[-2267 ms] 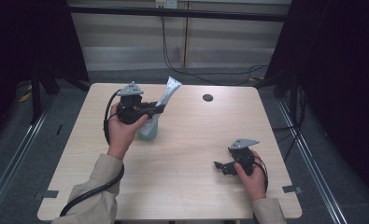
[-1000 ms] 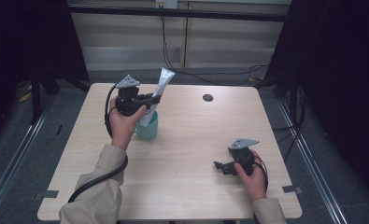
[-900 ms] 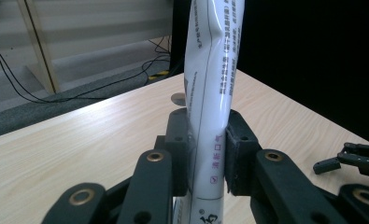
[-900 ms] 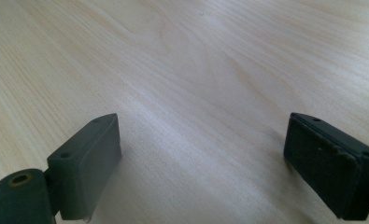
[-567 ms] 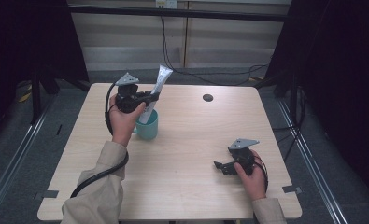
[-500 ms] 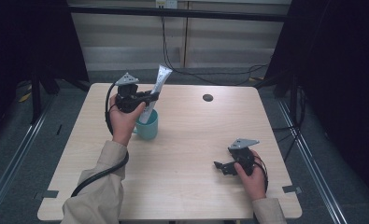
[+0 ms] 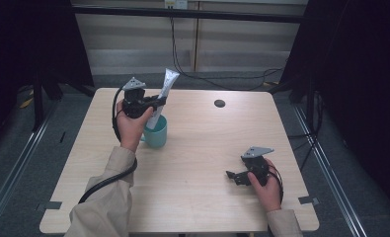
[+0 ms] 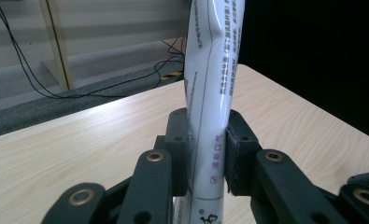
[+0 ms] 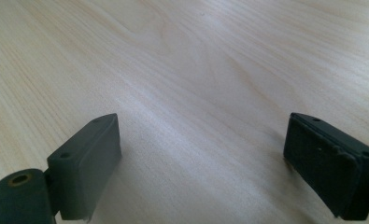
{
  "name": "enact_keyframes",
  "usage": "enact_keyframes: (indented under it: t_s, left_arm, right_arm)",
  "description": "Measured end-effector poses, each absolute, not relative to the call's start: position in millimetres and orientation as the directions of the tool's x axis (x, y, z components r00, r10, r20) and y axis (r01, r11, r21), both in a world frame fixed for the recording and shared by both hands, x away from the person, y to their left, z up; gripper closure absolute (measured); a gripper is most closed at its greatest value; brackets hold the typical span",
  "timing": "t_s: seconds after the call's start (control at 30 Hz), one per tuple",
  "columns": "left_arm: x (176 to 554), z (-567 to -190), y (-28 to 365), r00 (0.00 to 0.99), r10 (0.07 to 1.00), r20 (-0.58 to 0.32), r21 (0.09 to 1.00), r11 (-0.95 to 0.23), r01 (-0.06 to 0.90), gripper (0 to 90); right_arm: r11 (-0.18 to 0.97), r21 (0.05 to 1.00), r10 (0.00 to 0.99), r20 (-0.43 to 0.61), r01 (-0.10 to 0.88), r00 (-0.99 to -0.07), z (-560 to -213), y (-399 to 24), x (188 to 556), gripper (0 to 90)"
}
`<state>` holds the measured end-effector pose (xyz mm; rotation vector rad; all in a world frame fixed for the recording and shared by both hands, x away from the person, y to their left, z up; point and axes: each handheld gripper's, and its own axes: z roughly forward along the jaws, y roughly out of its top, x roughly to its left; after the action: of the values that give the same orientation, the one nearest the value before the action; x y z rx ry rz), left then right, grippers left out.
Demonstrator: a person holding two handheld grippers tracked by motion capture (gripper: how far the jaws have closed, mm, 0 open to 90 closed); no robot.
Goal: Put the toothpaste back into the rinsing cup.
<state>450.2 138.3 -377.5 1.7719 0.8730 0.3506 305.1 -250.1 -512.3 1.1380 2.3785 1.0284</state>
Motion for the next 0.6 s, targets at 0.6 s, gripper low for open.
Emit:
enact_keyframes:
  t_s: [0.6]
  left_arm:
    - [458.5,-394.6,135.6,0.663,0.732,-0.155,0.908,-0.158,0.387,74.6]
  right_arm:
    - [0.427,0.719,0.770,0.029,0.549,-0.637,-512.3,-250.1,305.0,10.5]
